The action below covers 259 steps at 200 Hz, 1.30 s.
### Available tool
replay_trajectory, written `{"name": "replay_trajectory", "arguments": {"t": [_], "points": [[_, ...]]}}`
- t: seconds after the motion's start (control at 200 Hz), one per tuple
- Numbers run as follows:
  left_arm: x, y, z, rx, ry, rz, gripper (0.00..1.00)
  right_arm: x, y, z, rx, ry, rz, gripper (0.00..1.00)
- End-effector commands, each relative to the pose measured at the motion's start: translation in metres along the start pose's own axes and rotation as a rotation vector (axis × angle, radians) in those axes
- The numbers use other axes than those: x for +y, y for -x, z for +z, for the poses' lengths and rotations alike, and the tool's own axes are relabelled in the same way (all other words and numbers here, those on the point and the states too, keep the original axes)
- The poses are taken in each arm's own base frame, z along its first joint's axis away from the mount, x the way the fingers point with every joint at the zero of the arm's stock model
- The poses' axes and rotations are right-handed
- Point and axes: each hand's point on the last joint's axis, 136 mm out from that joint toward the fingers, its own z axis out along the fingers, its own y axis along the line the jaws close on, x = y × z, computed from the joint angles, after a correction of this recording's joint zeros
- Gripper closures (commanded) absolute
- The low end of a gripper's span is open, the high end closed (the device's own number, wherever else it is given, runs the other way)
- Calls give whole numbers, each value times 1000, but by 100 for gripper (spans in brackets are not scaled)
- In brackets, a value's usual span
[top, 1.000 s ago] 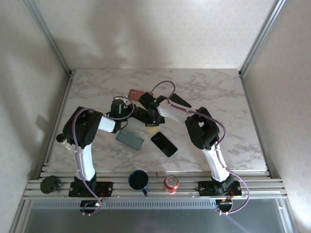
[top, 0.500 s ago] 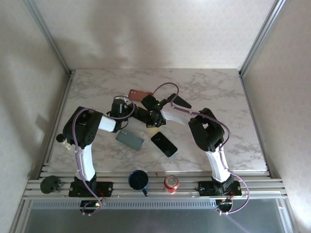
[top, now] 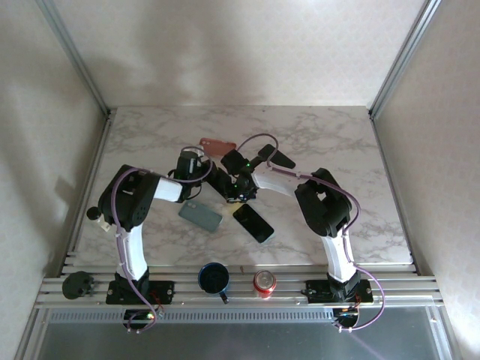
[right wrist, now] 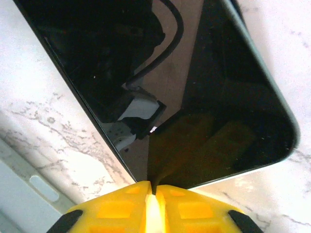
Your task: Put the phone into the phone case
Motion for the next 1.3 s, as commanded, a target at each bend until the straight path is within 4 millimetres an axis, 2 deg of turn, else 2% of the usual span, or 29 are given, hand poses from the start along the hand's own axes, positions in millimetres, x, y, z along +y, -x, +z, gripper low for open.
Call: {"name": "replay_trajectory", "arguments": {"t": [0.0,0.135,0.305,0.456,0.501,0.816,0.986,1.292], "points": [[14,-96,-10,336,71,-30,100,-33,-48,33,178,-93,39,81],[7,-83,-10,308,66,-3,100,-32,-34,21,128,-83,44,76],[4,-76,-12,310,84,15,100,-36,-19,2,62,-75,55,71],[-1,-71,-11,301,80,24,100,-37,-15,-11,25,-55,58,69],[-3,-69,-11,298,78,25,100,-48,-6,-16,4,-56,84,68],[-9,-61,-5,288,67,27,100,-53,17,-25,-61,-7,100,64],[-12,-60,-1,296,64,26,100,-39,27,-34,-86,63,94,59],[-16,-58,11,298,48,19,100,-26,28,-63,-123,122,77,54]]}}
